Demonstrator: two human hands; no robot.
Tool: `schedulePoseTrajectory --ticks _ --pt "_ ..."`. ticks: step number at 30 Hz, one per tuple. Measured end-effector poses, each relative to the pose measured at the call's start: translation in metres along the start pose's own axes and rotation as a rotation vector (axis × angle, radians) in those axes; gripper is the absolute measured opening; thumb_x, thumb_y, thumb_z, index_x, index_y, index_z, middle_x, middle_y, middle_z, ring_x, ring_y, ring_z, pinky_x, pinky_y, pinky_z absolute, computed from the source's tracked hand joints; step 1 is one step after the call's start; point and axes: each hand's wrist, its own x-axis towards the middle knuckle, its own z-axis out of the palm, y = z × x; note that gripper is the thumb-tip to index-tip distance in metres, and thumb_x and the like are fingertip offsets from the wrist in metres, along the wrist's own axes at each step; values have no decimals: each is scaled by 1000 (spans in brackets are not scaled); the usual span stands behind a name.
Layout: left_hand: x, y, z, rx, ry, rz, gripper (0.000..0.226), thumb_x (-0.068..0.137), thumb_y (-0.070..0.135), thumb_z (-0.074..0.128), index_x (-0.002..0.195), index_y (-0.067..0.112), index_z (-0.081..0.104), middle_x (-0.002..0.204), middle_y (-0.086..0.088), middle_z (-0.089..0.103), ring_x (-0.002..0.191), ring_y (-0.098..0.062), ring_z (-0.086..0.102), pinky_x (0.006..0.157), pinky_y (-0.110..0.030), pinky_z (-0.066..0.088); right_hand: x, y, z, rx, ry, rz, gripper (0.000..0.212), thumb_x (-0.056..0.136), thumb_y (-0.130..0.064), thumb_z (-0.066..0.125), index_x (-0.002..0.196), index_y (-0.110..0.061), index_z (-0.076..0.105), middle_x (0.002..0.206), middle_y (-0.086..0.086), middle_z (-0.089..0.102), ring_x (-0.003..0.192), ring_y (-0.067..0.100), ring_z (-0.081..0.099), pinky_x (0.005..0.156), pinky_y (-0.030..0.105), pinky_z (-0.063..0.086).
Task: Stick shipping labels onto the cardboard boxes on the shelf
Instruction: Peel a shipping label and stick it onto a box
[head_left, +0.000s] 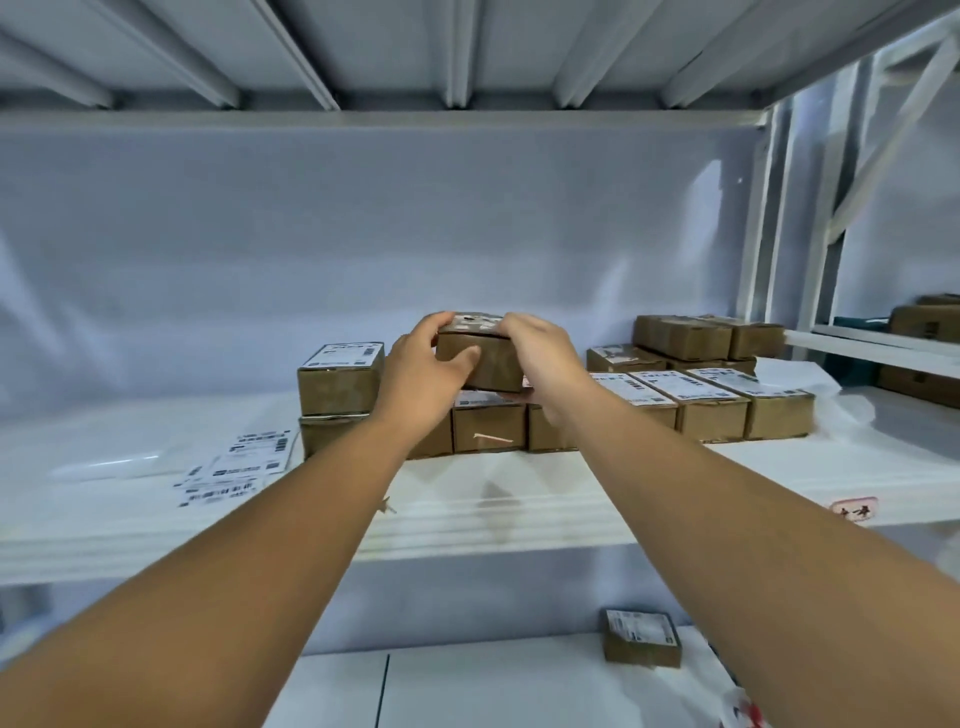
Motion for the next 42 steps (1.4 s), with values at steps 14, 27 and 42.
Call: schedulePoseTrajectory --ticks 14,27,42 --pt "-58 -30 -42 -199 -172 49 55 68 69 59 118 45 54 133 3 47 120 -9 48 101 -34 44 -65 1 -18 65 -411 183 19 91 -33 54 106 -30 64 99 -3 61 87 16 58 72 29 53" --pt "-89 -39 -44 15 -250 42 45 81 42 68 122 29 58 125 8 52 113 -7 49 90 -26 40 -87 23 -31 -126 -423 171 11 90 -33 61 99 -28 64 98 -2 61 89 18 58 82 35 52" --pt "-86 -64 -46 38 -291 15 40 82 36 69 119 37 54 123 9 46 113 -10 49 92 -23 37 -67 40 -9 -337 -376 101 34 85 -34 68 118 -29 61 114 -2 61 96 15 56 77 24 42"
